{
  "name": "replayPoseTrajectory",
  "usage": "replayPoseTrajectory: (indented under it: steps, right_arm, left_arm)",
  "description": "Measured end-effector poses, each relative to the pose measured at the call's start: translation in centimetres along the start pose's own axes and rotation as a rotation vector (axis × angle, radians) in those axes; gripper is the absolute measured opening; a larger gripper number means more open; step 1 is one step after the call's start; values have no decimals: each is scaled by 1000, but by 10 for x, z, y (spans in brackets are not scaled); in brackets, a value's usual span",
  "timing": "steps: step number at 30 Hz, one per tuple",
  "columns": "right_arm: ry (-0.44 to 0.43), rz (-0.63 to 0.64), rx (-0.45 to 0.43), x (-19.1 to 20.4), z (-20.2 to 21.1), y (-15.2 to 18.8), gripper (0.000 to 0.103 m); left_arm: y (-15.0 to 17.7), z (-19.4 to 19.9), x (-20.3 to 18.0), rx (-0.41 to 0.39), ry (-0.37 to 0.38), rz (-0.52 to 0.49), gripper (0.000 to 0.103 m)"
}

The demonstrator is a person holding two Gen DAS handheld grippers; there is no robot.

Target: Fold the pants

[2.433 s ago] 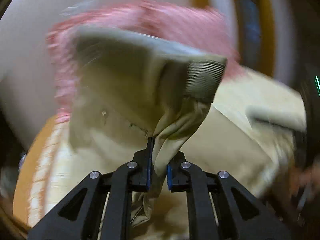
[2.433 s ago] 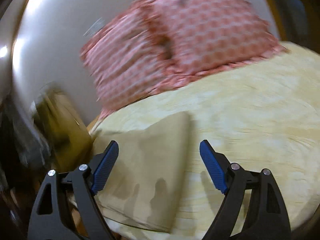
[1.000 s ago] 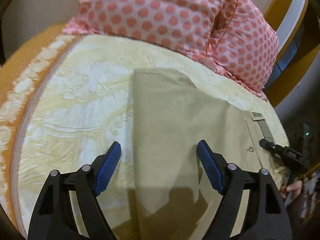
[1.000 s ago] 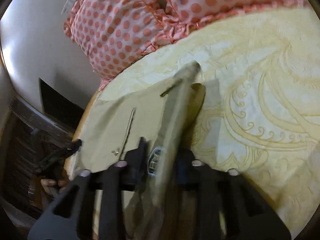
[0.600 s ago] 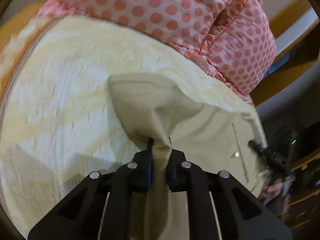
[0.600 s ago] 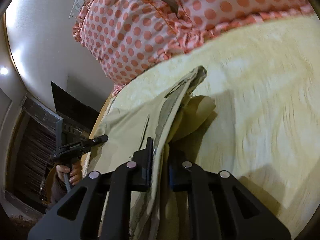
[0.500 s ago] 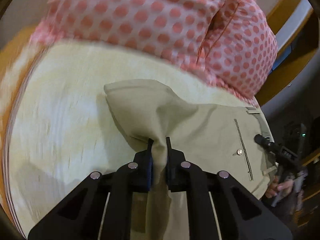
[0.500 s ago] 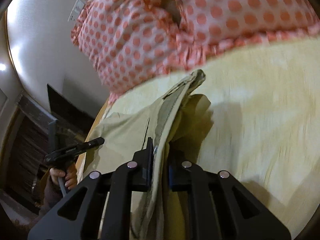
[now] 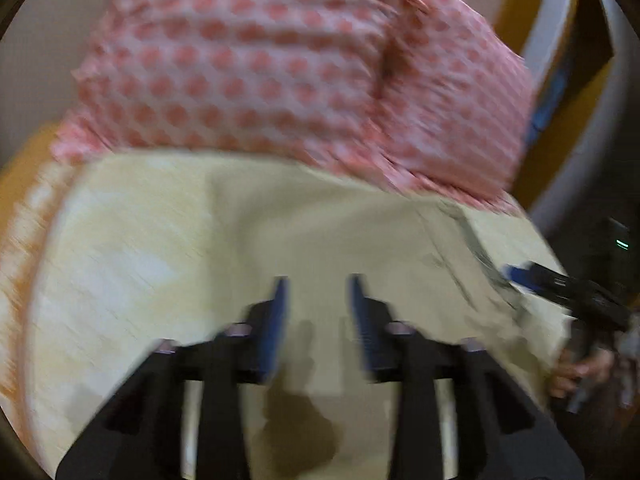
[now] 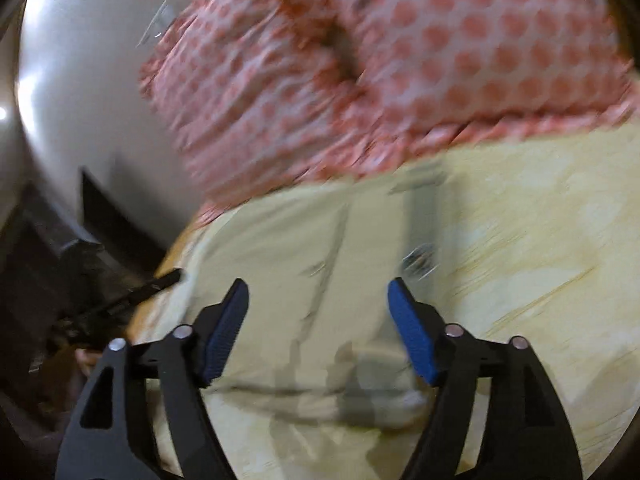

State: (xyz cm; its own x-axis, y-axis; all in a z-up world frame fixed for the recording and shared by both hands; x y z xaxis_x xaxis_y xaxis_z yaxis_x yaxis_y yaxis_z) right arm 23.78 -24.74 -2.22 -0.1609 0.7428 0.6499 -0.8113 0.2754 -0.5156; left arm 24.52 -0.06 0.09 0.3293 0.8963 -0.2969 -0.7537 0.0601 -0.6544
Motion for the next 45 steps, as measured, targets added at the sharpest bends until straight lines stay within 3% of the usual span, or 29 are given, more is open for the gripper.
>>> replayPoseTrajectory:
  steps: [1,3,4,5,7,8,10,13,16,19,21,25,33,45]
  right_arm:
    - [17,-39,20,-4,-7,3,82]
    - [-44,-172,3,-19,-6,2,82]
    - [-64,-246,3,-26,-2,0,81]
    - [-57,-297,-6,-30,5,0,80]
    - [28,-223,-59,-19,31,9,83]
    - [69,-161,-76,-9,38,16,95]
    - [209,-1,-121,13,53,41,101]
    - [327,154,-127,29,55,82,101]
    - [419,208,-122,34,42,107,101]
    - [459,234,-97,38,27,121,101]
    - [514,274,-99,42,22,128,101]
    - [592,314,-124,44,18,138,101]
    - [613,312,-204,45,19,140,101]
    - [614,314,-211,44,20,141,101]
  left_arm:
    - [8,-9,-3,33,10,13,63]
    - [24,-32,2,125,-44,35,61]
    - [22,-33,3,98,-52,37,61]
    - [21,-27,7,79,-120,42,61]
    - [26,-13,5,65,-176,47,66]
    - [32,0,-1,39,-178,38,79]
    - [50,21,-9,-4,-220,6,94]
    - [88,40,-23,-42,-305,-43,96]
    - [114,43,-23,-36,-336,-20,97]
    - [128,42,-20,-35,-358,-4,97]
    - [134,46,-22,-55,-403,-36,98]
    - [139,42,-25,-60,-419,-94,102]
    - [143,46,-25,-133,-420,-97,102]
    - [143,46,-27,-137,-422,-98,102]
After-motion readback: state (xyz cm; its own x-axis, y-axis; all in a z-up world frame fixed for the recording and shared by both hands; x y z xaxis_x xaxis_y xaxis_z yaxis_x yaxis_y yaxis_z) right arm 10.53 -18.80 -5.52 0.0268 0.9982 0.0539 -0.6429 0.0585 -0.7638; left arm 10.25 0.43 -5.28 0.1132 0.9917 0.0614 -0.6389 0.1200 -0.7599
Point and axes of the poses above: each gripper's, at about its wrist camera, not at the fingertips, and z roughly against the way its jaws point, x to its left, y to its underside, the point moved 8 cm from there along -z, roughly the way its jaws point
